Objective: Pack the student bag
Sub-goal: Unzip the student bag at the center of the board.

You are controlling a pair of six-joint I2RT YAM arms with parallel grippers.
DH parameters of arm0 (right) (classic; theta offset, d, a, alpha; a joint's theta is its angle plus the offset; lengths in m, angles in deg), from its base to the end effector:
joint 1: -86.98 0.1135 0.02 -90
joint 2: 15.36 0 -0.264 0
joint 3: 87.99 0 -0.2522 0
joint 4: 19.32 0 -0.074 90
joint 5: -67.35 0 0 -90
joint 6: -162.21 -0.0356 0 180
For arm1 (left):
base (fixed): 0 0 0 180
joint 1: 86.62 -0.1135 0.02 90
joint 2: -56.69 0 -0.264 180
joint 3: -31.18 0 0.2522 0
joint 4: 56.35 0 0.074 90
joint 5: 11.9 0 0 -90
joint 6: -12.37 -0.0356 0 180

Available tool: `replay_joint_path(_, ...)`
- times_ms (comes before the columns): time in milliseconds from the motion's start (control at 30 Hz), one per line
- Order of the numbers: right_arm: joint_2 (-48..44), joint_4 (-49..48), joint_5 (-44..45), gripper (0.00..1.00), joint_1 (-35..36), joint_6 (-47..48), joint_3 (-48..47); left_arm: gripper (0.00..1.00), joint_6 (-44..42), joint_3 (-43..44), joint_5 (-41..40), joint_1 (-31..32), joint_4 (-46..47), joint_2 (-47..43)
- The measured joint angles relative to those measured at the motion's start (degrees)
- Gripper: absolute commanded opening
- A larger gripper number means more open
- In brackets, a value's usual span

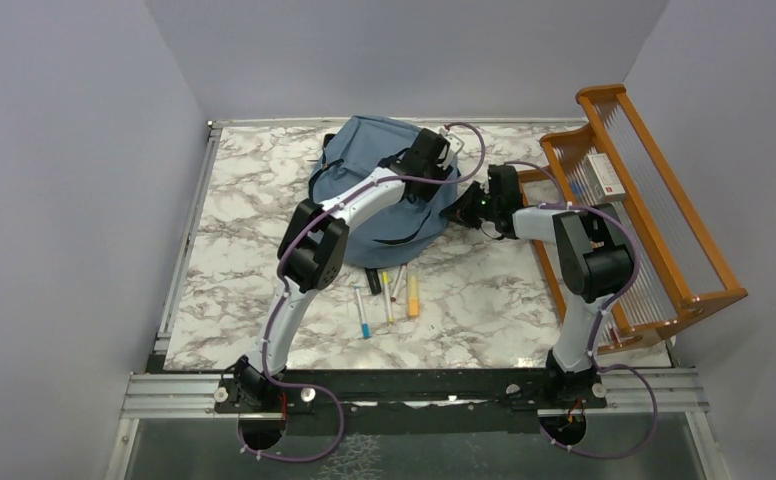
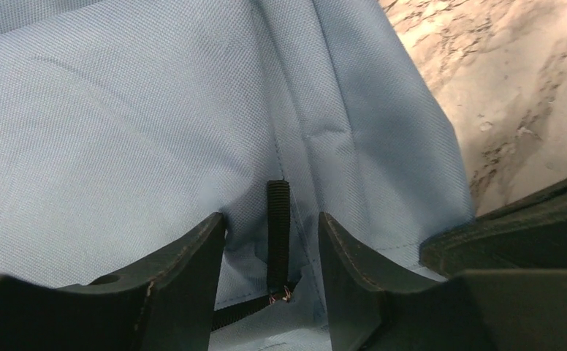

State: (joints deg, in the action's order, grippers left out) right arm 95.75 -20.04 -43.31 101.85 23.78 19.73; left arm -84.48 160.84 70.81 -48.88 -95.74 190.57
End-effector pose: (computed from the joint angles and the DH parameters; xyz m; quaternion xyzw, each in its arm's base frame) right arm 0.3795 0.1138 0.1354 0.1803 0.8696 0.3631 0.2818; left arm 0.4248 -0.3231 0.2098 0.3248 0.8582 -0.0484 0.3944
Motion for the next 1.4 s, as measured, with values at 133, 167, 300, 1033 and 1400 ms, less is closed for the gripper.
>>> replay_joint_path(133, 0.0, -0.1, -0.1, 0.11, 0.0, 0.0, 0.1, 0.38, -0.8, 1.2, -2.1, 0.3, -0.3, 1.4)
replay_joint_path(167, 0.0, -0.1, -0.2, 0.11, 0.0, 0.0, 0.1, 0.34, -1.0, 1.6, -2.9, 0.4, -0.5, 1.8)
replay_joint_path(300, 0.0, -0.1, -0.3, 0.11, 0.0, 0.0, 0.1, 0.2, -1.8, 1.8, -5.0, 0.6, -0.5, 2.5)
replay_joint_path(1033, 1.0, -1.6, -1.9, 0.11, -0.4, 0.5, 0.3, 0.0, 2.1, 1.9, -0.4, -0.6, -3.3, -0.8)
replay_joint_path(1400, 1.1, -1.8, -2.6, 0.11, -0.7, 0.5, 0.3, 0.13, 5.2, 0.8, 10.1, -3.9, -3.1, -1.6)
